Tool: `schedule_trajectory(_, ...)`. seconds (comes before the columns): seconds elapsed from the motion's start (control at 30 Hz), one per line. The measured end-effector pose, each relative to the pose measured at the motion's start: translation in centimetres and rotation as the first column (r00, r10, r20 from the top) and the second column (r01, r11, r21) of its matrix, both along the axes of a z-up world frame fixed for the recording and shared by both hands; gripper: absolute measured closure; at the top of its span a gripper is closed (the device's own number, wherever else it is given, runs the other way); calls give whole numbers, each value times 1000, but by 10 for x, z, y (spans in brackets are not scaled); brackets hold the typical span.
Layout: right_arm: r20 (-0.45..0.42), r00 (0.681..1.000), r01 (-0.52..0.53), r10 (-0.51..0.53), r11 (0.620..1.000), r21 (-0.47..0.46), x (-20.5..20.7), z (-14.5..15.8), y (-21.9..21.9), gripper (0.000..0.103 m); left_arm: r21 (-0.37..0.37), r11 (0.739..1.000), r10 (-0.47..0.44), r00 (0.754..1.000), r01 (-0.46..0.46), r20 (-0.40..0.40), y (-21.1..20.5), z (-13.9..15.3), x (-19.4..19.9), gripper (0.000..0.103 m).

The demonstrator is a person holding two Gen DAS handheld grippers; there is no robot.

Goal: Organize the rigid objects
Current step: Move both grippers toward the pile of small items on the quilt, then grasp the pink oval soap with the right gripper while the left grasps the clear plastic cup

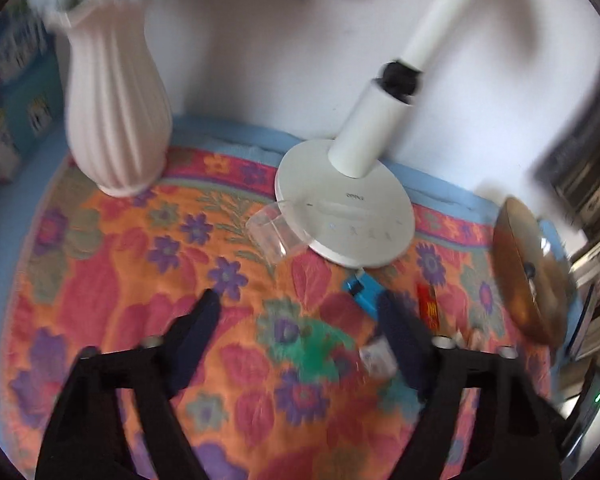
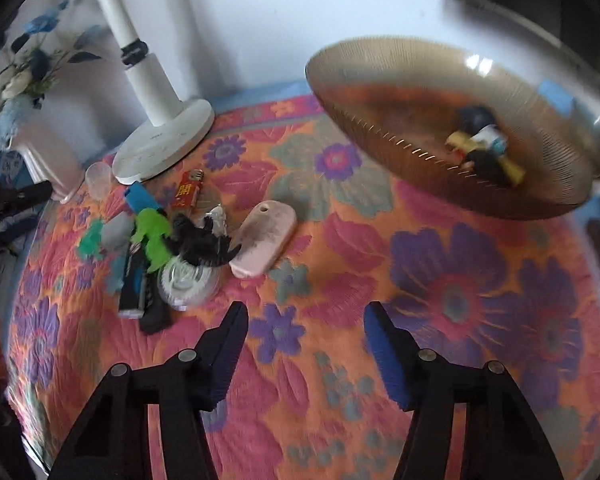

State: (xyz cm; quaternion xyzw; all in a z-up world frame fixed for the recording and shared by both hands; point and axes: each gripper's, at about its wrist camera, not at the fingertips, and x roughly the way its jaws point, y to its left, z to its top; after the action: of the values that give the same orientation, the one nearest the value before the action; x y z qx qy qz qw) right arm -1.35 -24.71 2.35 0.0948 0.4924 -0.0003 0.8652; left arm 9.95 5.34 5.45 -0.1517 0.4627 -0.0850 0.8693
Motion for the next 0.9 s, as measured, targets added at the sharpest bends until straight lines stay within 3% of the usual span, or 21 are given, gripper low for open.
schedule_trajectory(0.07,2,1000,-9,9,1000,4,11,-3,3,43,-49,999,-15,1000,16,10,2,-8,9,36)
schedule_trajectory(0.2,13,1000,-13,13,1000,-8,28,-8,12,35,-24,1000,0,999,-1,-39,1,-21,29,36)
schedule_trajectory(0.43,49,998,47,-44,996,-77,50,-12,24,34,-59,997,53,997,-56,-62,4,-31,53,36)
schedule_trajectory(0.47,52,998,50,-45,993,-105,53,-12,28,35,-34,998,55,996,-58,-63,1,-31,55,43)
schedule_trajectory(0.53,65,997,49,-40,989,-140,55,-12,32,47,7,999,49,997,-49,-56,-2,-32,59,68)
schedule_trajectory(0.63,73,997,23,-13,990,-140,49,-10,30,68,9,999,35,997,-34,-63,0,-31,55,69)
schedule_trajectory(0.77,79,995,-60,66,996,-68,27,-6,16,70,58,998,-21,1000,22,-12,-4,-18,21,70)
schedule_trajectory(0.9,95,989,-112,113,993,-21,-7,-3,4,70,92,988,-125,991,121,42,-19,1,-38,70)
